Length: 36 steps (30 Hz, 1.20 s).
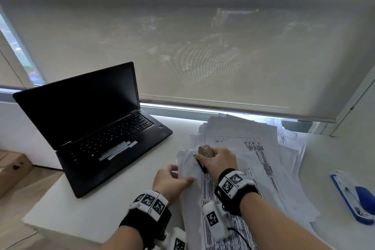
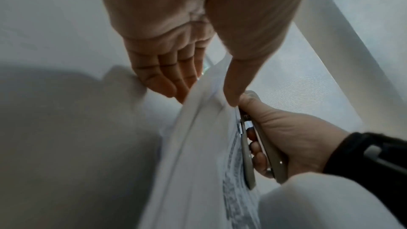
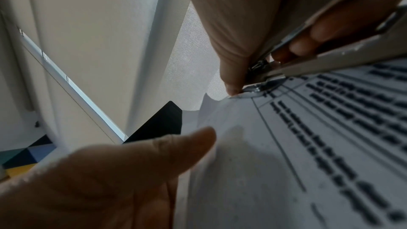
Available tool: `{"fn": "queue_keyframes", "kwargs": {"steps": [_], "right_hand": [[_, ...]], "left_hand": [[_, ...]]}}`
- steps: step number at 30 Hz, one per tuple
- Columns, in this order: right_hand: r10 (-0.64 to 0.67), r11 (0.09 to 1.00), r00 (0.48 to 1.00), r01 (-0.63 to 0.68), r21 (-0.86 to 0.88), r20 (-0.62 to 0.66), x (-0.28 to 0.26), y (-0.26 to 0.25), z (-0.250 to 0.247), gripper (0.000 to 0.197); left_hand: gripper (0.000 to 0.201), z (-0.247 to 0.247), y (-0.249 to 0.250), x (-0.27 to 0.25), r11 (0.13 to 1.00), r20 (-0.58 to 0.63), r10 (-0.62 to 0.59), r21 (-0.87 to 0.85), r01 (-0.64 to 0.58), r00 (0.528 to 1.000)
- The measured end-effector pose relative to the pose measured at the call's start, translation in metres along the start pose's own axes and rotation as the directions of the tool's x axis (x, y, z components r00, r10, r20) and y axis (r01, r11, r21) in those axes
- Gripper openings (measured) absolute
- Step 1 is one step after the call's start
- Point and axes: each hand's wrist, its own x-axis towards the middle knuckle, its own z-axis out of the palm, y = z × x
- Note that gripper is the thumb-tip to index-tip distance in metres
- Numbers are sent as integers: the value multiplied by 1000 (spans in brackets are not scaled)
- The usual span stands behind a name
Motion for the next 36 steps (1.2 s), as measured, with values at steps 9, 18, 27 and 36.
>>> {"fn": "queue_keyframes", "kwargs": {"steps": [9,18,27,36], "right_hand": [[-37,997,999,40,70,-34,-6,1,-5,33],[-4,978,996,24,208,-94,-9,7,-9,29],[71,957,993,-43,287,-89,-2,5,-2,29],[173,885,983,-128,447,-61,-33,30,-55,28]], "left_hand": [[30,13,0,-1,995,2,75,-59,-75,997],[16,35,6,4,991,-5,133,10,-133,991],[26,38,-8,12,999,-55,-29,-16,28,998],[15,31,1,-15,991,-15,125,44,-124,992]]}}
